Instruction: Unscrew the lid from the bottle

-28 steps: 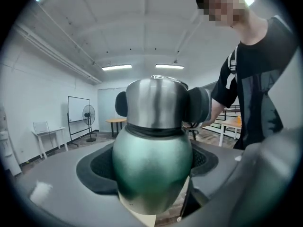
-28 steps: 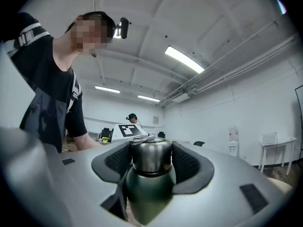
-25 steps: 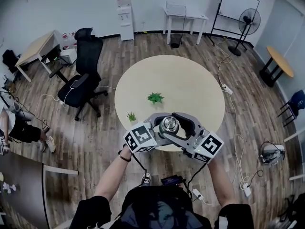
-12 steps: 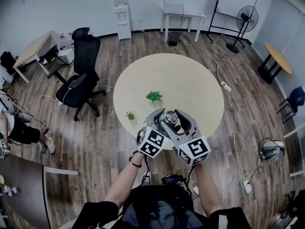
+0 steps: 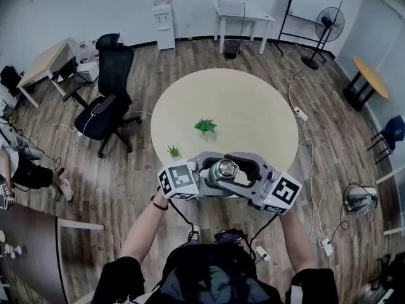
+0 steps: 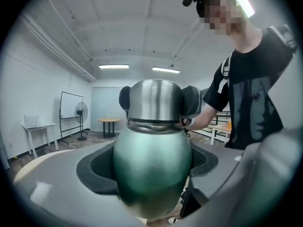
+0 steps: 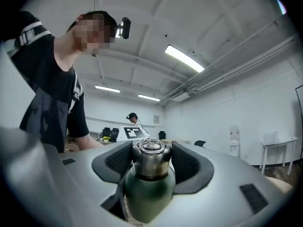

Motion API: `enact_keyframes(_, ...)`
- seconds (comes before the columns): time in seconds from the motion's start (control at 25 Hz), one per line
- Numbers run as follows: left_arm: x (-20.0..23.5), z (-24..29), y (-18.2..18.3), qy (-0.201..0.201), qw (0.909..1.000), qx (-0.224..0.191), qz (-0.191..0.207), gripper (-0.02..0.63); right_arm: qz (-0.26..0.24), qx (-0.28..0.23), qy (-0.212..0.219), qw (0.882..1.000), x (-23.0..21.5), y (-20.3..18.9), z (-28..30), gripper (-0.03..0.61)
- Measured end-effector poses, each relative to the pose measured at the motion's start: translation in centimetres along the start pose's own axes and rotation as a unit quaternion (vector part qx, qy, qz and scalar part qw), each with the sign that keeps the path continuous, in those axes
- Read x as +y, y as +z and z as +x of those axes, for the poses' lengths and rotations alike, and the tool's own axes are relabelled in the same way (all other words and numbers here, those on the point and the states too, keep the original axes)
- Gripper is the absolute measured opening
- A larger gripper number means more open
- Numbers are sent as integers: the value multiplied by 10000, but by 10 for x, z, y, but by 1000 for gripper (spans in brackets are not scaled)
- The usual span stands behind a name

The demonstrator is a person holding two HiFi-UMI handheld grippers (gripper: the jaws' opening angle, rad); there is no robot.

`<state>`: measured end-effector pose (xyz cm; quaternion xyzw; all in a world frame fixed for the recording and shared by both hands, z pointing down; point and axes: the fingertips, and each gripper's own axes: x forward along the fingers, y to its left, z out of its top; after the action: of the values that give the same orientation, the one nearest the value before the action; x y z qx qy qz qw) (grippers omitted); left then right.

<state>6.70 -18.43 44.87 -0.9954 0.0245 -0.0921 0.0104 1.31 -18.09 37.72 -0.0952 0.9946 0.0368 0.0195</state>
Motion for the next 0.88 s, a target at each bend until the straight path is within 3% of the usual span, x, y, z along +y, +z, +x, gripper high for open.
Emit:
enact_keyframes(0.08, -5, -2, 2, -207, 9998, -68, -45, 394, 92, -56, 149, 9998, 3, 2, 1, 259)
enact_keyframes(0.16, -1, -2, 1, -78, 9998, -129, -110, 394, 231, -126, 64, 9996, -2, 1, 2, 261)
enact_keyframes(0.36, 34, -3, -12, 1110, 9934, -70, -278, 394, 263, -32, -786, 9966, -27, -12, 6, 312)
enact_keyframes(0.52, 61, -5, -25, 2153, 9760, 249, -231, 394, -100, 454, -1777, 9830, -45, -31, 10, 302)
enact_keyframes(0.68, 76, -3, -29, 2810, 9590, 256, -264, 393, 288, 243, -2426, 9694, -60, -36, 9, 276)
enact_keyframes(0.8, 80, -2, -28, 3043, 9520, 204, -271, 393, 309, 275, -2537, 9664, -63, -37, 9, 275)
enact_keyframes(0.88, 73, -2, -29, 2836, 9584, 113, -310, 393, 198, 365, -2326, 9717, -57, -37, 10, 272)
